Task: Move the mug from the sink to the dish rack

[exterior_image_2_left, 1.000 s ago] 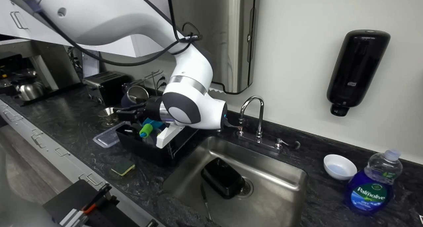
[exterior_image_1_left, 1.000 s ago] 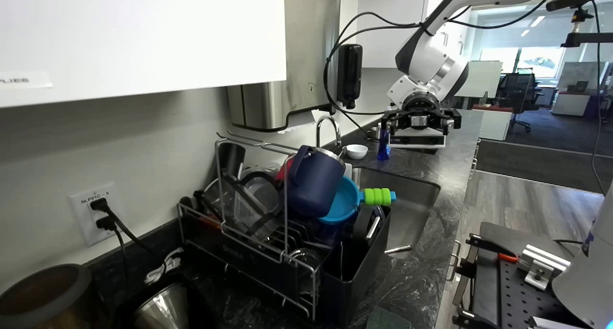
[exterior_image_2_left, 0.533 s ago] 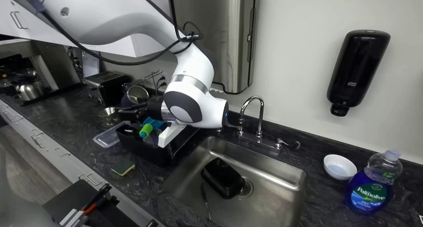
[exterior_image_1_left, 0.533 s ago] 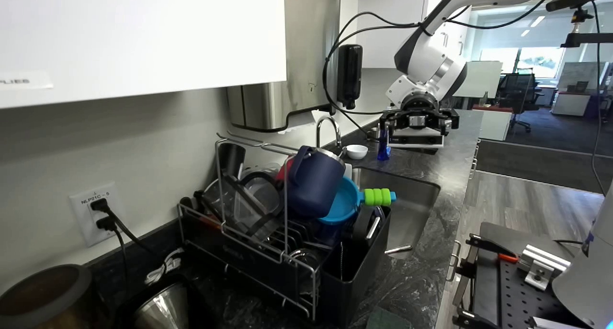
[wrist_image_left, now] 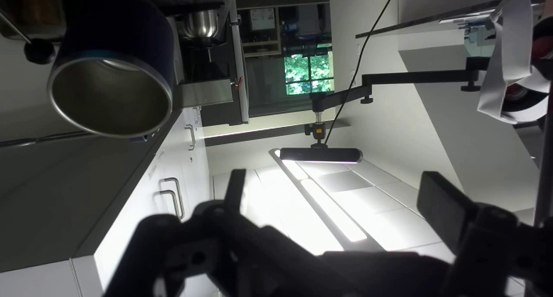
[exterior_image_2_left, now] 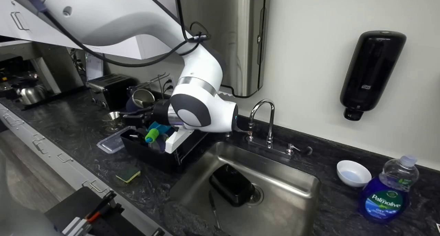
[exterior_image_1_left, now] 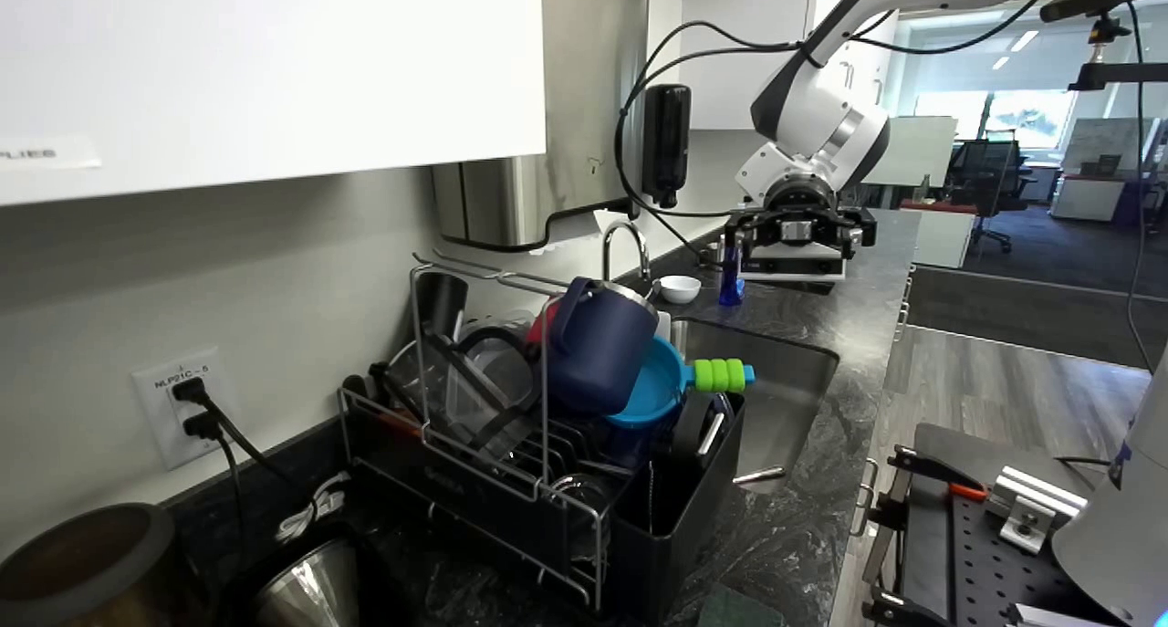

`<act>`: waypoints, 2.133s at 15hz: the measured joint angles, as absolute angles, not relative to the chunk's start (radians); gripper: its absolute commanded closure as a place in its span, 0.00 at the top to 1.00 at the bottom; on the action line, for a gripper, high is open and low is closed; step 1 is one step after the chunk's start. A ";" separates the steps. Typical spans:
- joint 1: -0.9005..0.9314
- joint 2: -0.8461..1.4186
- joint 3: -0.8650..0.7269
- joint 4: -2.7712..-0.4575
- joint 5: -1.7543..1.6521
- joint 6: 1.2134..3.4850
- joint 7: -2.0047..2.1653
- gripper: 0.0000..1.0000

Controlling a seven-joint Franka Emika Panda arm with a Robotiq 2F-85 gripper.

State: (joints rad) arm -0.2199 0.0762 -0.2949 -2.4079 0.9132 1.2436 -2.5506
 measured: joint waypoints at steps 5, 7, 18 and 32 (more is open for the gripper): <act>-0.219 0.049 -0.282 -2.364 0.756 1.333 -2.597 1.00; -0.215 0.020 -0.265 -2.352 0.709 1.366 -2.598 1.00; -0.049 -0.201 -0.239 -2.396 0.419 1.660 -2.596 1.00; -0.022 -0.201 -0.322 -2.663 0.228 2.624 -2.476 1.00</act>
State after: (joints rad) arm -0.0218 -0.2010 -0.3217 -2.6634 0.2279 2.6239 -2.4757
